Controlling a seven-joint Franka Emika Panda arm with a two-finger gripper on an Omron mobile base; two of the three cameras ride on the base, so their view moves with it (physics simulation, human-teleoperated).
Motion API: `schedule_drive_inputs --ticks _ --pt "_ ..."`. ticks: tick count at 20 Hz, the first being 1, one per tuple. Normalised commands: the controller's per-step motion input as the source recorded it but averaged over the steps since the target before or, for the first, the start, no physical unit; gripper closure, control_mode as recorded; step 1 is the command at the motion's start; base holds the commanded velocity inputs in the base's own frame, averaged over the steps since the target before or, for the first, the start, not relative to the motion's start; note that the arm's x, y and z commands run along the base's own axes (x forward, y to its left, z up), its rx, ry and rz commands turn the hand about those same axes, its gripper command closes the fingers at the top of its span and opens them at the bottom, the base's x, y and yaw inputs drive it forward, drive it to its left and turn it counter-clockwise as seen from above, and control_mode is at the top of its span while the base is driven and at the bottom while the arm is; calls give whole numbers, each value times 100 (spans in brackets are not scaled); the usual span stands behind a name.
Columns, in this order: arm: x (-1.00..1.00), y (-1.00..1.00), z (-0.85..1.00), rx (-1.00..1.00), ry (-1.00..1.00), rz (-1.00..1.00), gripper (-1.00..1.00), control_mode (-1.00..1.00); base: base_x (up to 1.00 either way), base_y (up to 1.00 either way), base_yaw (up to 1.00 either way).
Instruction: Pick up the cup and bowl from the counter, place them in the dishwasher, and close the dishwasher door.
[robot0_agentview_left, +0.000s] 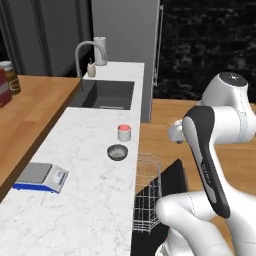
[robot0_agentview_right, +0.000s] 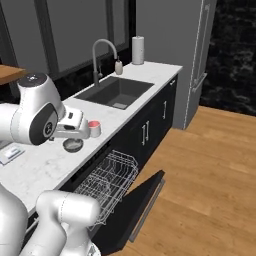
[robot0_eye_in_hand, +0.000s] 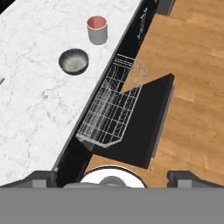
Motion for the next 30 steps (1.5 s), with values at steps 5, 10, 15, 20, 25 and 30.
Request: schedule_drive_inputs --ticks 5,10,15,20,25,30 --pt "72 57 -14 10 0 -9 -100 -100 0 0 0" --pt "100 17 -5 3 0 0 -100 -100 0 0 0" --pt "100 -7 -27 5 3 0 -100 -100 0 0 0" --pt "100 15 -46 4 5 0 -100 -100 0 0 0" --pt "88 18 -35 1 5 0 -100 -100 0 0 0" --pt "55 14 -30 -2 2 -2 -100 -100 0 0 0"
